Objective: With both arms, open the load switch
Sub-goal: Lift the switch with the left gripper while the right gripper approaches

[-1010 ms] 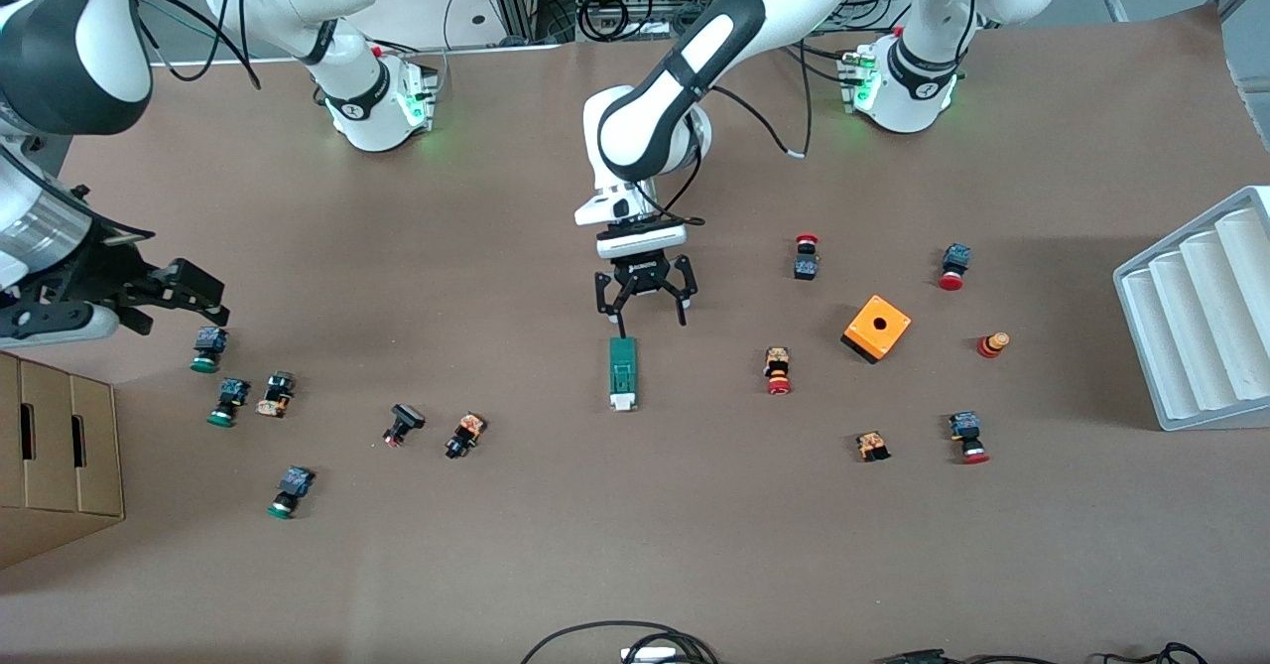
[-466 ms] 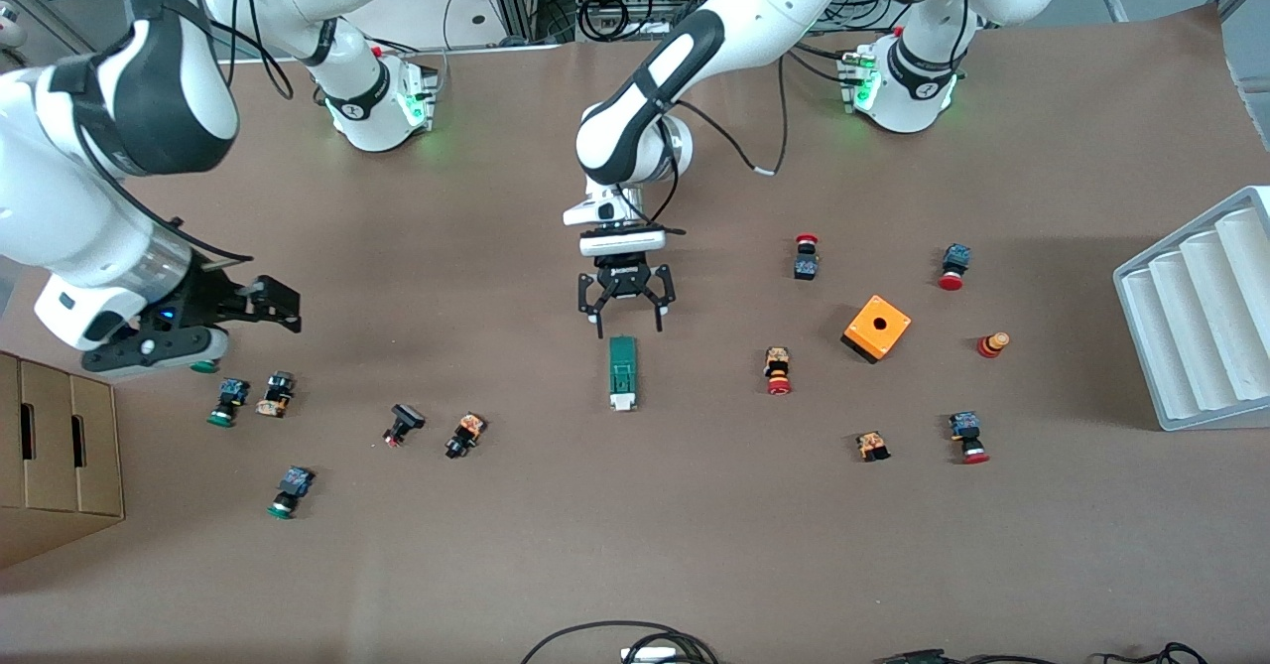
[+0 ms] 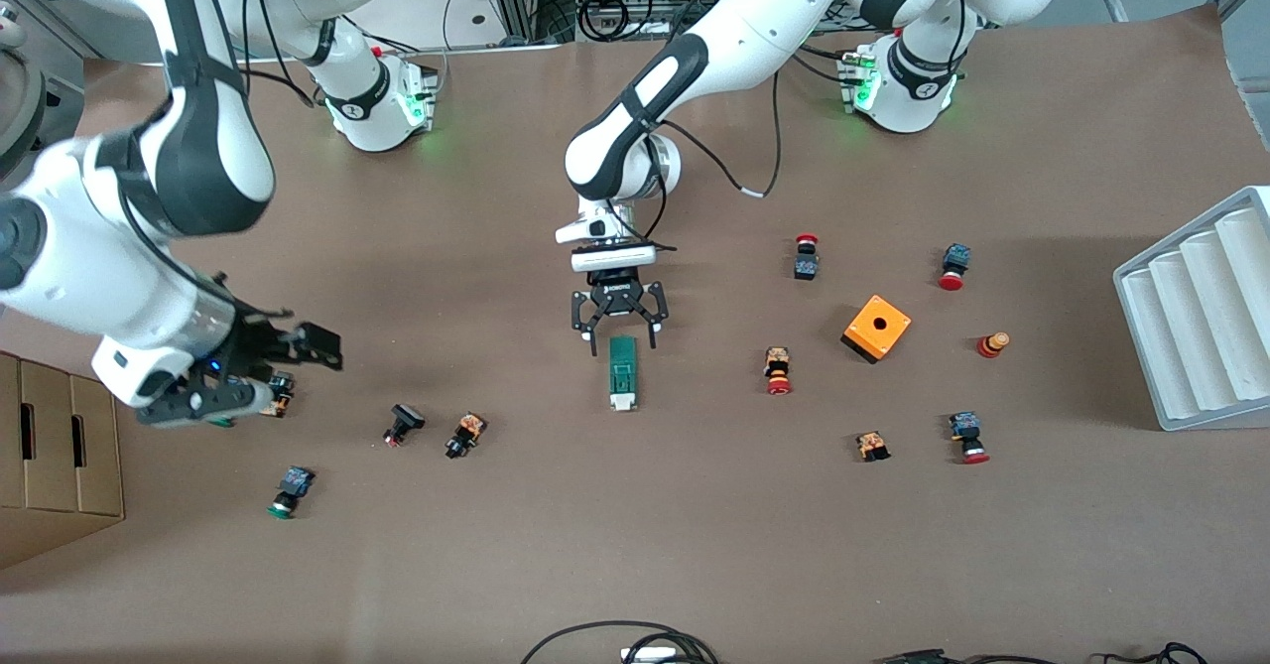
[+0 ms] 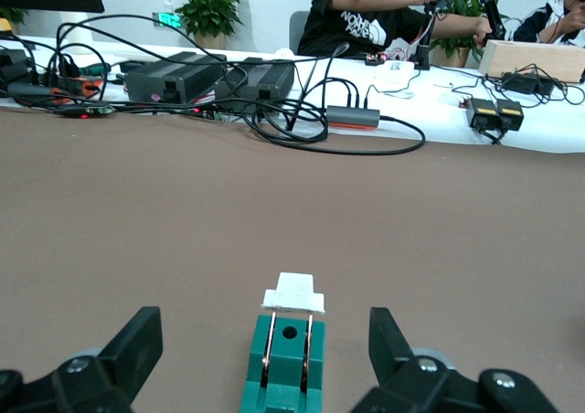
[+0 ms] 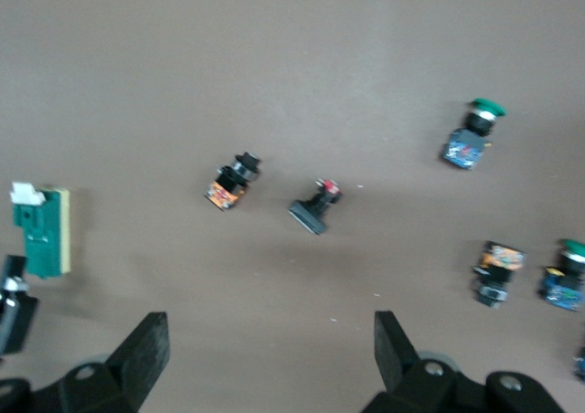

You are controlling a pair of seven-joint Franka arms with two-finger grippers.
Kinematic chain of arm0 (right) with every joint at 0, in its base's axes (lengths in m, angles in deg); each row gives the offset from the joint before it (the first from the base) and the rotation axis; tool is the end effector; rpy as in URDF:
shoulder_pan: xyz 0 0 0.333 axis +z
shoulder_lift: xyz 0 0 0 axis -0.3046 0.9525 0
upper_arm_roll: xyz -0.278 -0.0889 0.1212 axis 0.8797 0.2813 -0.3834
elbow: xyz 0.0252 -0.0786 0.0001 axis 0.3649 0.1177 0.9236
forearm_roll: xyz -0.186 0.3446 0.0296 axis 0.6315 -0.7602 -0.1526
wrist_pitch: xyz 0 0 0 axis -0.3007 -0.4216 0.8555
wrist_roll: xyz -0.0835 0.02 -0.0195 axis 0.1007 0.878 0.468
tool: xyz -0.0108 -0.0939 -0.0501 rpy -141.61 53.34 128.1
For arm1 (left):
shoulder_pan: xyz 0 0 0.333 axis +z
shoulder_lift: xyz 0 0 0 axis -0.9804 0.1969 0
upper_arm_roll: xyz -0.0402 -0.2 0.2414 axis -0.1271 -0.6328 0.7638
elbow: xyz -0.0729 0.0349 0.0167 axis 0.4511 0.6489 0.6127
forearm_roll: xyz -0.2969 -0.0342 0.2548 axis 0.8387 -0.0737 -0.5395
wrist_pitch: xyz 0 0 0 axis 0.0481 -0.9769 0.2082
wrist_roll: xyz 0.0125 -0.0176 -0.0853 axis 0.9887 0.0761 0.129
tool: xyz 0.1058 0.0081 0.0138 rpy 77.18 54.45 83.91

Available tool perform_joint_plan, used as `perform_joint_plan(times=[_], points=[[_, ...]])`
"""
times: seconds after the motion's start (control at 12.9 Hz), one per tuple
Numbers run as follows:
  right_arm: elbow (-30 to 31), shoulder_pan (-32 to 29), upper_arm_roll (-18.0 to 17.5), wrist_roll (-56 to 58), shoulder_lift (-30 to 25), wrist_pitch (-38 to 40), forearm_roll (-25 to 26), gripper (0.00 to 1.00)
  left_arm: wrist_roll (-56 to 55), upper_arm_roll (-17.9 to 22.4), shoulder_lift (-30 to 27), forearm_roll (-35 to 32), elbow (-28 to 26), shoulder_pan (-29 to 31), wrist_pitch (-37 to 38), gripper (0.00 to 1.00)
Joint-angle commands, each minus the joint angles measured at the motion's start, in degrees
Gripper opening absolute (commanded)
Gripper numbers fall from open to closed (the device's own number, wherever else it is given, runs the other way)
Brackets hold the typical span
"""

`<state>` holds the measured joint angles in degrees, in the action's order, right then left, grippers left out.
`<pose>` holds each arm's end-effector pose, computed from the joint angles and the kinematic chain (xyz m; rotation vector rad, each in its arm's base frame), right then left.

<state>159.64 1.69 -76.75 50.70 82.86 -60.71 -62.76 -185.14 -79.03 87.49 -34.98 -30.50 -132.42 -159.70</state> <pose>0.6336 0.0980 0.4683 -3.0046 -0.0786 0.0092 0.3861 -0.5703 0.1520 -2.5767 -0.2278 -1.7227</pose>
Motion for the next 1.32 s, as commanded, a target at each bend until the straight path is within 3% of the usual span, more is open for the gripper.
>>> perform_joint_plan(times=[0.0, 0.39, 0.7, 0.93, 1.24], points=[[-7.34, 3.06, 0.34, -9.91, 6.90, 1.53, -3.77, 1.00, -3.77, -0.02, 4.38, -4.45, 3.73, -0.98, 2.18, 1.00], [-11.65, 9.65, 0.42, -32.08, 11.65, 1.62, -6.07, 1.00, -5.54, -0.45, 6.76, -5.70, 5.67, -1.42, 4.46, 1.00], [-23.07, 11.50, -0.19, -49.12, 20.61, 6.45, -8.17, 1.00, -9.23, -0.54, 8.96, -8.42, 6.46, -1.51, 5.79, 1.00], [-23.79, 11.51, -3.00, -59.15, 21.33, 3.30, -8.18, 1.00, -9.32, -0.54, 10.54, -8.60, 6.72, -1.86, 6.40, 1.00], [-23.79, 11.51, -3.09, -65.67, 21.42, 3.38, -8.18, 1.00, -9.84, -0.72, 12.48, -9.13, 8.74, -2.56, 8.33, 1.00]])
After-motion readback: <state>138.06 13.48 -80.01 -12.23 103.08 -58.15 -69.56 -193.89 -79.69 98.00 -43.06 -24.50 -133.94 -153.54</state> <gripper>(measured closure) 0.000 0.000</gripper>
